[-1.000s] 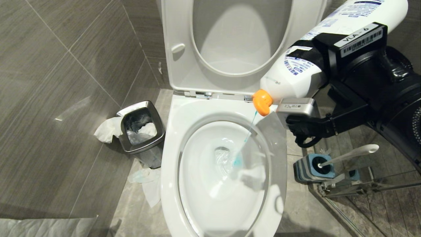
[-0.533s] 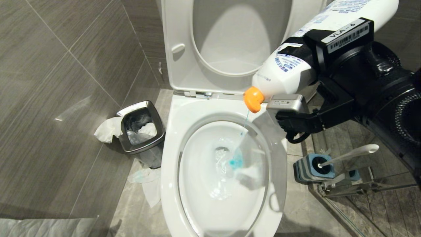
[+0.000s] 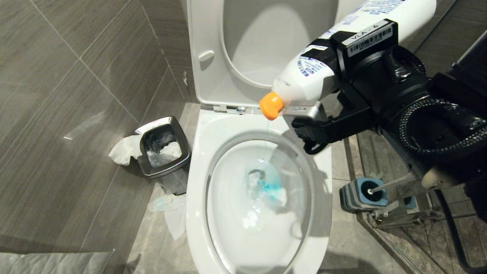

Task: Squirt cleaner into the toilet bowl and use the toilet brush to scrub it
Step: Pour in the cleaning agent

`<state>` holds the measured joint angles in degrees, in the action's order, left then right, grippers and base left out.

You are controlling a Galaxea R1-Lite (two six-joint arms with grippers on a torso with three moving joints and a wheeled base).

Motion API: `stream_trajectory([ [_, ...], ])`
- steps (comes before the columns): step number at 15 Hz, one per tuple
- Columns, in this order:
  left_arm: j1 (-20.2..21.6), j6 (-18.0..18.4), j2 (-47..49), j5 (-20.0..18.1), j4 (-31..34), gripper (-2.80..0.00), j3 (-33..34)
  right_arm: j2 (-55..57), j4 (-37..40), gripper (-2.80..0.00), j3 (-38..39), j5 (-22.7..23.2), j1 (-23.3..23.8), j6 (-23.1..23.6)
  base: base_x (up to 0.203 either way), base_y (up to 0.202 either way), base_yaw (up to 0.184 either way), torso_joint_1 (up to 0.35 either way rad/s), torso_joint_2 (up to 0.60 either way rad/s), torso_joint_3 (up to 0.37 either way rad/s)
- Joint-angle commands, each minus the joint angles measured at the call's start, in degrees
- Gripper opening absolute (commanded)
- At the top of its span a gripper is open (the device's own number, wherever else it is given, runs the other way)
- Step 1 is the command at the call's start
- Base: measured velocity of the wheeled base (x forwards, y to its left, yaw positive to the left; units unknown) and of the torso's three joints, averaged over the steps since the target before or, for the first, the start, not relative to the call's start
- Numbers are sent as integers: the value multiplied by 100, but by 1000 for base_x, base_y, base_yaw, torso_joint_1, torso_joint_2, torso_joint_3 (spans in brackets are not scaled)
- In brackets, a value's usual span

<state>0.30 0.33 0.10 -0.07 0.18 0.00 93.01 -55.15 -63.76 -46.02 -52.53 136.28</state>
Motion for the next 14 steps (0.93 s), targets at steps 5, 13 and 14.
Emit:
stream_trajectory([
  [5,5,2,8,-1,-2,-280,1,200,-818,-280,25,-156,-69,-277,0,0,0,0,0,0],
  [13,5,2,8,-1,-1,-280,0,332,-2008,-280,252,-996,-464,-2111,0,0,0,0,0,0],
  [14,5,2,8,-1,-1,-280,0,436,-2229,-280,256,-1027,-479,-2494,0,0,0,0,0,0],
])
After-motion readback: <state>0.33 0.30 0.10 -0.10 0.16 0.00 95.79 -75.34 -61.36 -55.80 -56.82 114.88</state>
